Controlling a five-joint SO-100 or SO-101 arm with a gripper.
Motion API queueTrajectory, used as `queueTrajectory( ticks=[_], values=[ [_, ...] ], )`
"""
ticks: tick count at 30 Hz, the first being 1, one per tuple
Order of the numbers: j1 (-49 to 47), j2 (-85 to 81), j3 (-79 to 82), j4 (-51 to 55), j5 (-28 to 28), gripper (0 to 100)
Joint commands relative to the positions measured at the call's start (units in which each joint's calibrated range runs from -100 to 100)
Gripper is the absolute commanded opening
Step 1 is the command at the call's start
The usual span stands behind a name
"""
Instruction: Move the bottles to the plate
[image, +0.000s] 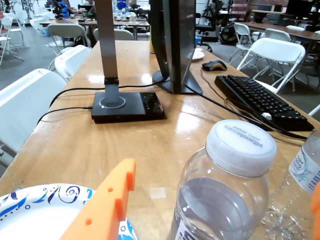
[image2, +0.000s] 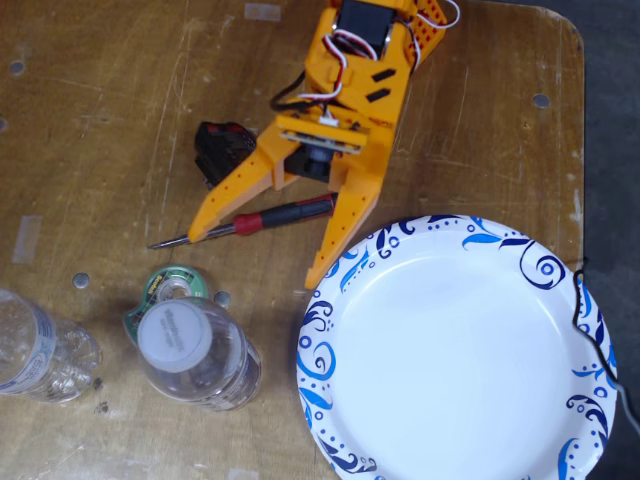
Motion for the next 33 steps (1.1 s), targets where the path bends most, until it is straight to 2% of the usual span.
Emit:
queueTrajectory(
  ticks=[1,9,33],
  values=[
    [2.1,1.8,-5.4,-1.0,-0.3,37],
    [4.6,10.4,-14.2,-1.0,0.0,43],
    [5.7,28.0,-31.5,-1.0,-0.2,43]
  ],
)
